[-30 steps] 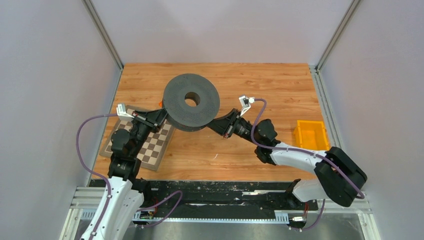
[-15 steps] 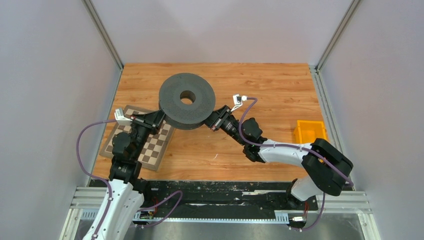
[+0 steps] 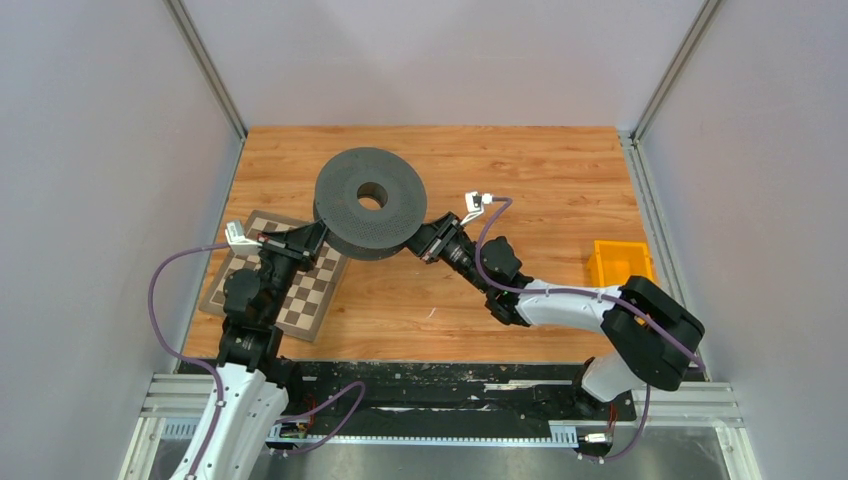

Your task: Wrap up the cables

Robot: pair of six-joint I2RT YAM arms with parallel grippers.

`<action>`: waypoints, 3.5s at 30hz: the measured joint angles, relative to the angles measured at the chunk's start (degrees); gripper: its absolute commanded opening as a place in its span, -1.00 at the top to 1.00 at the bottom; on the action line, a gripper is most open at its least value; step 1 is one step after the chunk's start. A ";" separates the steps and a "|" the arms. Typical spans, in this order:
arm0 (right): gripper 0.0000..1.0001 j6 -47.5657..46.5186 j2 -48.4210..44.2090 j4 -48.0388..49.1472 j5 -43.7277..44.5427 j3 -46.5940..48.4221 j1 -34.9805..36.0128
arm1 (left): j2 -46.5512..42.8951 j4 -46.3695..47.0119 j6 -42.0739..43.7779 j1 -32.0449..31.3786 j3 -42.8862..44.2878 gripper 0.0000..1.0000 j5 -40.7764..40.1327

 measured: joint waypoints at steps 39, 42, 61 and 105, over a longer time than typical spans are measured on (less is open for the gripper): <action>0.86 -6.71 -3.63 -11.13 -1.95 2.21 0.17 | 1.20 3.80 -2.47 0.00 -2.75 1.00 -0.17; 0.67 -7.19 -3.87 -11.45 -2.58 2.19 0.39 | 1.20 4.20 -2.47 0.00 -2.89 1.00 -0.20; 0.47 -57.83 -29.99 -18.40 -4.46 -11.45 -2.56 | 5.05 1.27 -2.91 0.42 0.13 1.00 7.34; 1.00 -84.41 -18.88 -16.28 -19.37 -5.40 -6.78 | 7.58 -4.87 -4.15 0.90 5.88 1.00 15.85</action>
